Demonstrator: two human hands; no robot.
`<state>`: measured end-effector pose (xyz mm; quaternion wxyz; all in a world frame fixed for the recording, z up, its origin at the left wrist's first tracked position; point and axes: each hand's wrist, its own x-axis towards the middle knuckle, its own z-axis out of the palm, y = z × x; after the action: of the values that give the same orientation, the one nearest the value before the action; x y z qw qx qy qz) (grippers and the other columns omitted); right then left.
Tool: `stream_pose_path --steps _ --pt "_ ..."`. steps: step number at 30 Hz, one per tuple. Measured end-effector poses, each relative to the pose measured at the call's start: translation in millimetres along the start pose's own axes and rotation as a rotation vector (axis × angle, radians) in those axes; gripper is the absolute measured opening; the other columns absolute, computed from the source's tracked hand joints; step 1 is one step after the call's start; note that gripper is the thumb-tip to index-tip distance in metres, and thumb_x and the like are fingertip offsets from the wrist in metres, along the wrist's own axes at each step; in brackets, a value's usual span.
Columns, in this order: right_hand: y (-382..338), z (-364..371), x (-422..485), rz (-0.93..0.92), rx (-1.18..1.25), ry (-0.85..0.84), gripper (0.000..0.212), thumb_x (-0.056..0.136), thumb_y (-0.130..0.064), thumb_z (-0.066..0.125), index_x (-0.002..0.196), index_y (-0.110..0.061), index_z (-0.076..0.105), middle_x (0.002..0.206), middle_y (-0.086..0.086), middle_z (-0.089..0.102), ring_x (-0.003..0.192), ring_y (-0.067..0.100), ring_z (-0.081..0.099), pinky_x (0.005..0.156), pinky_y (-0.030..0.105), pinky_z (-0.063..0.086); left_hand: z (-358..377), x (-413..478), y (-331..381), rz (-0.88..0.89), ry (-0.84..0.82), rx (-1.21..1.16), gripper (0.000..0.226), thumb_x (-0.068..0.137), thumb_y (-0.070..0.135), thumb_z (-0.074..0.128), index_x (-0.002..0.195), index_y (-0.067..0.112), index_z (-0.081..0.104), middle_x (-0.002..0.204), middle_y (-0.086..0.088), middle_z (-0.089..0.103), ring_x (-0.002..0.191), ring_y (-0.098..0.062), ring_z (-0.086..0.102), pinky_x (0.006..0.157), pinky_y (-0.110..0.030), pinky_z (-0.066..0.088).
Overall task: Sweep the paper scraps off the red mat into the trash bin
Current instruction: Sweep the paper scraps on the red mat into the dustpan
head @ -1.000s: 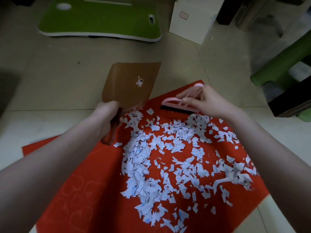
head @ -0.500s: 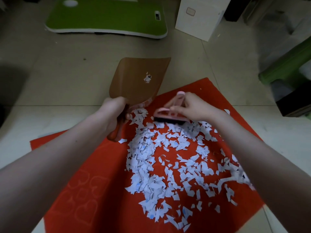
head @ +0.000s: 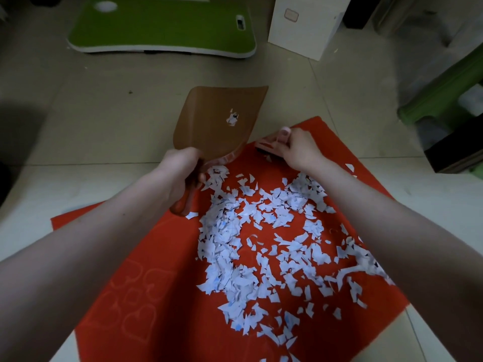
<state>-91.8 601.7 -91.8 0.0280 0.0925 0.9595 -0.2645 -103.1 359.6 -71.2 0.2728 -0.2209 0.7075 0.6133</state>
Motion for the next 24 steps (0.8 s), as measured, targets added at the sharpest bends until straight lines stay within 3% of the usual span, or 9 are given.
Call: stream_pose_path --steps 3,6,8,13,16,18,21,24 --pt "-1 -4 -11 -0.075 -0.03 -0.101 0.019 0.093 -0.026 0.056 0.103 -0.017 0.07 0.095 0.004 0.07 0.083 0.019 0.065 0.075 0.035 0.053 0 -6 -1 0.013 0.002 -0.002 0.009 0.093 0.01 0.045 0.087 0.004 0.048 0.064 -0.01 0.051 0.028 -0.012 0.04 0.036 -0.016 0.035" --pt "-6 -24 -38 -0.175 -0.029 -0.266 0.018 0.093 -0.021 0.057 0.107 -0.026 0.068 0.097 -0.011 0.066 0.077 -0.004 0.058 0.067 0.016 0.044 -1 -9 1 0.038 0.015 -0.009 0.009 0.092 0.007 0.045 0.085 0.004 0.049 0.062 -0.01 0.051 0.027 -0.011 0.039 0.037 -0.016 0.034" --pt "-6 -43 -54 -0.189 0.0 -0.26 0.017 0.092 -0.02 0.059 0.104 -0.029 0.068 0.093 -0.018 0.064 0.074 -0.009 0.058 0.067 0.011 0.042 -2 -11 2 0.044 0.017 -0.003 0.007 0.092 0.006 0.045 0.09 0.002 0.05 0.061 -0.009 0.051 0.027 -0.011 0.039 0.036 -0.015 0.033" --pt "12 -60 -54 -0.097 0.181 0.069 0.02 0.093 -0.014 0.057 0.106 -0.02 0.071 0.096 -0.01 0.067 0.09 0.008 0.062 0.082 0.025 0.048 8 -15 0 0.005 0.013 0.027 0.013 0.094 0.008 0.046 0.081 0.005 0.049 0.038 -0.001 0.052 0.032 -0.011 0.039 0.038 -0.017 0.034" --pt "33 -48 -49 0.007 0.176 0.164 0.02 0.093 -0.016 0.056 0.106 -0.021 0.071 0.1 -0.004 0.067 0.094 0.015 0.061 0.082 0.03 0.048 20 -18 1 -0.001 -0.007 0.033 0.014 0.094 0.007 0.046 0.08 0.005 0.049 0.036 -0.001 0.052 0.032 -0.011 0.039 0.037 -0.016 0.033" --pt "48 -41 -51 0.08 0.188 0.222 0.021 0.093 -0.017 0.055 0.107 -0.02 0.071 0.099 0.002 0.069 0.086 0.016 0.062 0.075 0.028 0.047 26 -20 2 0.005 -0.015 0.041 0.011 0.093 0.006 0.046 0.083 0.004 0.051 0.045 -0.004 0.054 0.03 -0.011 0.04 0.036 -0.014 0.033" --pt "67 -49 -62 0.189 0.154 0.372 0.023 0.094 -0.018 0.054 0.111 -0.013 0.07 0.072 -0.002 0.06 0.056 0.009 0.048 0.05 0.018 0.033 34 -21 1 0.016 -0.037 0.081 0.011 0.092 0.006 0.047 0.083 0.004 0.053 0.061 -0.007 0.054 0.027 -0.01 0.04 0.034 -0.013 0.034" --pt "89 -68 -75 0.283 0.133 0.496 0.026 0.094 -0.019 0.055 0.108 -0.001 0.069 0.08 0.004 0.059 0.067 0.018 0.05 0.049 0.023 0.028 44 -23 -2 0.015 -0.046 0.102 0.005 0.091 0.006 0.05 0.088 0.003 0.051 0.06 -0.009 0.052 0.026 -0.011 0.04 0.034 -0.014 0.034"
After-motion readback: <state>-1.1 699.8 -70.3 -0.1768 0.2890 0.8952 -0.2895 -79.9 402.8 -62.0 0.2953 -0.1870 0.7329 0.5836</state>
